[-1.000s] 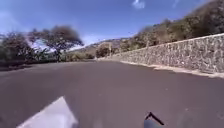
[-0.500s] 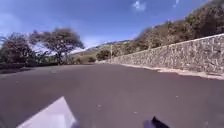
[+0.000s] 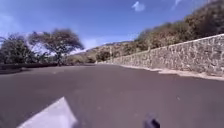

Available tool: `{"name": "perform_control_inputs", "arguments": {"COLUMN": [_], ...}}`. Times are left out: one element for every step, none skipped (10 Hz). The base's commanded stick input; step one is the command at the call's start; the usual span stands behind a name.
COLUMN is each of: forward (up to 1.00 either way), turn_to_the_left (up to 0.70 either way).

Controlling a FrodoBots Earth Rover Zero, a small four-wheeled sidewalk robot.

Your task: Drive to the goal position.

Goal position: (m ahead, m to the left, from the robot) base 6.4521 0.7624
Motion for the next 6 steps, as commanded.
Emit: {"name": "perform_control_inputs", "arguments": {"forward": [0.5, 0.5, 0.5, 0.5, 0.5, 0.5], "turn_to_the_left": [-0.35, -0.29, -0.23, -0.16, -0.1, -0.04]}}
